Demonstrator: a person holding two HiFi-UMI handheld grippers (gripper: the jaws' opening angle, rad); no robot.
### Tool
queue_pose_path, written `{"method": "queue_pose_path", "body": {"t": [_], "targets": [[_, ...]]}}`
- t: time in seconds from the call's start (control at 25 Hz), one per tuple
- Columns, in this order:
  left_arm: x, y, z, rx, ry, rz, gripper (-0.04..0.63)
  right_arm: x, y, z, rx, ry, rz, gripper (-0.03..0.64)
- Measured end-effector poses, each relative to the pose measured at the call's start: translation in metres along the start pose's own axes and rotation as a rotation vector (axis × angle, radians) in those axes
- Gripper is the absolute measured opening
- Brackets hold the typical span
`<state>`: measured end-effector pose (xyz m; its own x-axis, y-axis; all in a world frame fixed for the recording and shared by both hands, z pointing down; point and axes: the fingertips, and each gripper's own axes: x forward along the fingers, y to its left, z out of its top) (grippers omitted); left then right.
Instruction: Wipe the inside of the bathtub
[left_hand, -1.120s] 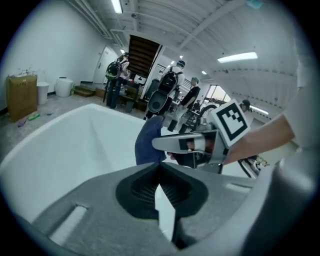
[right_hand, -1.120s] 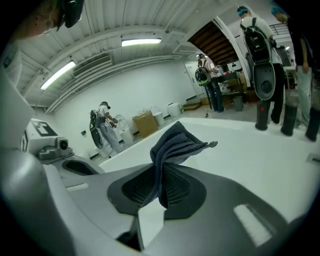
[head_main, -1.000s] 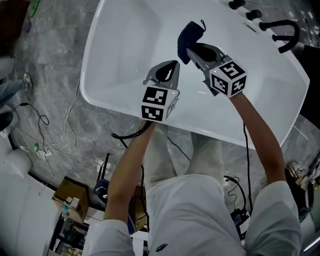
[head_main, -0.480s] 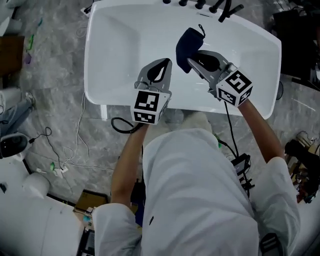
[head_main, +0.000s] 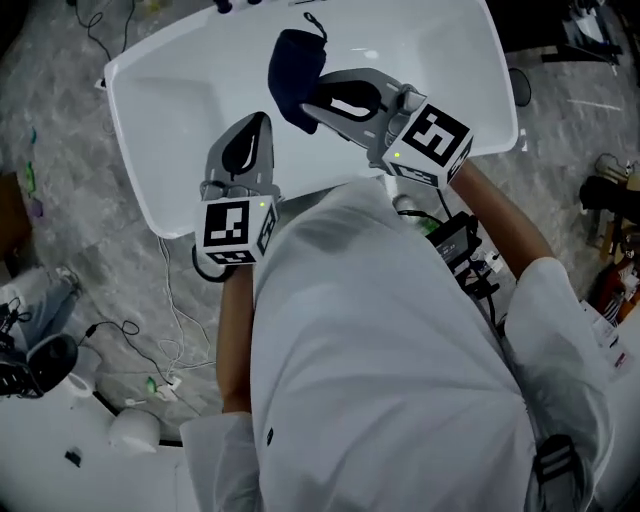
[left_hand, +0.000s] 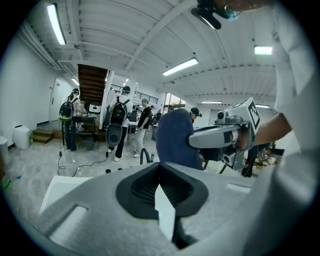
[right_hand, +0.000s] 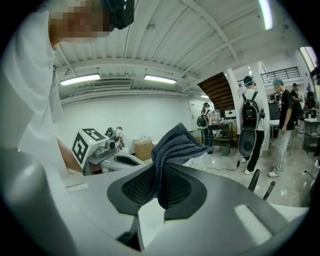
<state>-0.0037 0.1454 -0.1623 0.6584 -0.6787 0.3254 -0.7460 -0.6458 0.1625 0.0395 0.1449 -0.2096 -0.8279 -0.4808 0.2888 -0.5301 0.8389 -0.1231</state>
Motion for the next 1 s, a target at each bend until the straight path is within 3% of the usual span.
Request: {"method": "queue_pose_path", "body": {"t": [0.24, 0.52, 0.6, 0.76, 1.0], "targets": [[-0.022, -0.017, 0.017, 0.019, -0.008, 0.002, 0.000, -0.026, 0.024, 0.011, 0.038, -0.063, -0.022, 0.054], [-0.040, -0.063, 0.038, 0.039, -0.047, -0.030, 0.000, -0.062, 0.071, 0.003, -0.091, 0.020, -0.011, 0.054], [-0.041, -0.069, 0.038, 0.025, -0.041, -0.048, 0.000, -0.068, 0.074, 0.000, -0.083, 0.037, -0.069, 0.054], [-0.043, -0.079, 0.031, 0.008, -0.030, -0.087, 0.000, -0.084, 0.064, 0.020, 0.027, -0.169, -0.289, 0.052], [-0.063, -0.093, 0.021, 0.019, -0.032, -0.160, 0.000, -0.085, 0.071, 0.001, 0.069, -0.137, -0.436, 0.052]]}}
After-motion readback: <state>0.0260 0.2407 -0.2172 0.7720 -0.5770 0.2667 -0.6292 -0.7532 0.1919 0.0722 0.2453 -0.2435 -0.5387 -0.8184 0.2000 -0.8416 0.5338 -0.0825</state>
